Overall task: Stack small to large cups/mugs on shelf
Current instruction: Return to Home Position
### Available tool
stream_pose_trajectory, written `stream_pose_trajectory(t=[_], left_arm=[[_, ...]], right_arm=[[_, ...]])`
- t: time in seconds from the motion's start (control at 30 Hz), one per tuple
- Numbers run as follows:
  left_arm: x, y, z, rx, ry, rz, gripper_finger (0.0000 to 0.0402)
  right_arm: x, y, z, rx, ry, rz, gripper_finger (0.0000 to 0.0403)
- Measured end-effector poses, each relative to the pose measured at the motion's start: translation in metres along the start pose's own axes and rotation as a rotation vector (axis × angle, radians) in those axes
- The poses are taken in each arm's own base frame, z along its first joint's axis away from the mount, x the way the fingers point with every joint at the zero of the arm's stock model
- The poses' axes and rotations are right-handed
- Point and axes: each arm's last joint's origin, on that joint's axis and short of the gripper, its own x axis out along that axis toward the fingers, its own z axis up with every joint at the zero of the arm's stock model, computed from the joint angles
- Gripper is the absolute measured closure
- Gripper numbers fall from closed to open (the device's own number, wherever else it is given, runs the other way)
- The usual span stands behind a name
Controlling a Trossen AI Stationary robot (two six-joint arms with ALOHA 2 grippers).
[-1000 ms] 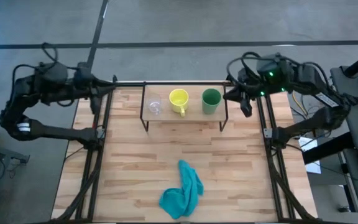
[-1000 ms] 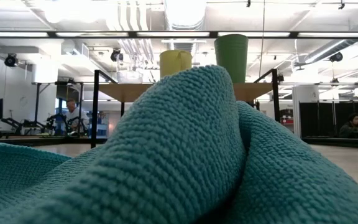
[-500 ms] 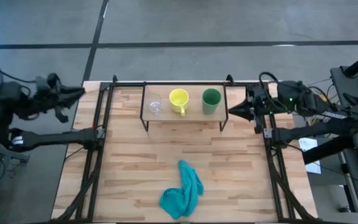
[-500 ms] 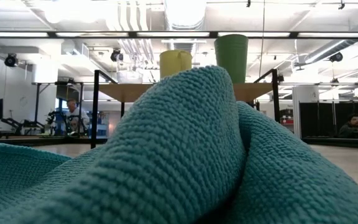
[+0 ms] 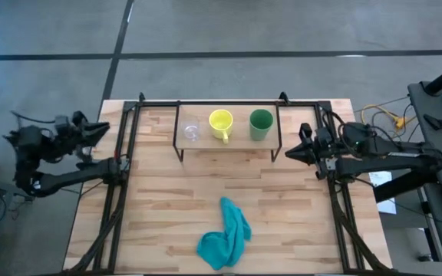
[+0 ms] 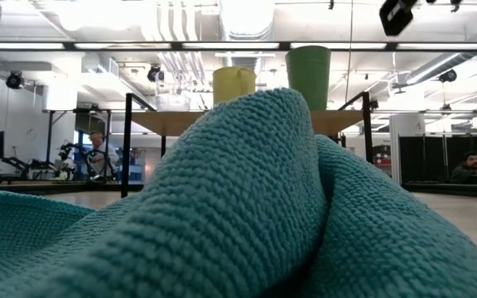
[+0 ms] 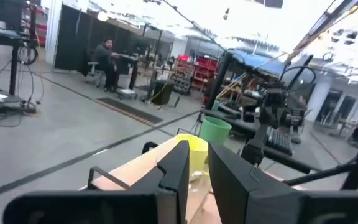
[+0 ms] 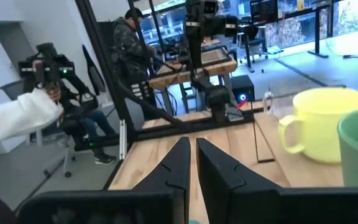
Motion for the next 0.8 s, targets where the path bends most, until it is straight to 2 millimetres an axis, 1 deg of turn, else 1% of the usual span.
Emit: stream_pose_trajectory(t=[0.03,0.1,0.2,0.3,0.37,0.47,0.67,0.8], left_arm=[[0.005,0.000,-0.003,-0.002,0.012,0.003,0.0356],[0.007,0.002,-0.013,0.009,0.095,0.018,0.0356],[0.010,0.000,-0.009,0.019,0.089,0.025,0.0356],[0.016,0.000,-0.013,0.023,0.123,0.029,0.0356],[0.015,-0.001,-0.008,0.010,0.062,0.014,0.0356],[0.013,0.000,-0.008,0.004,0.030,0.008,0.0356],[0.014,0.000,-0.011,0.005,0.035,0.009,0.0356],[0.020,0.001,-0.017,-0.011,0.056,0.015,0.0356]], right_arm=[[-0.001,-0.001,-0.006,0.000,-0.002,0.000,0.0381],[-0.003,-0.003,-0.016,-0.001,-0.005,0.001,0.0381],[-0.007,-0.006,-0.030,-0.003,-0.013,0.002,0.0381],[-0.009,-0.008,-0.043,-0.001,-0.035,0.007,0.0381],[-0.010,-0.010,-0.050,0.008,-0.057,0.012,0.0381],[-0.012,-0.013,-0.063,0.040,-0.079,0.019,0.0381],[-0.015,-0.016,-0.081,0.066,-0.138,0.037,0.0381],[-0.016,-0.018,-0.090,0.074,-0.137,0.038,0.0380]])
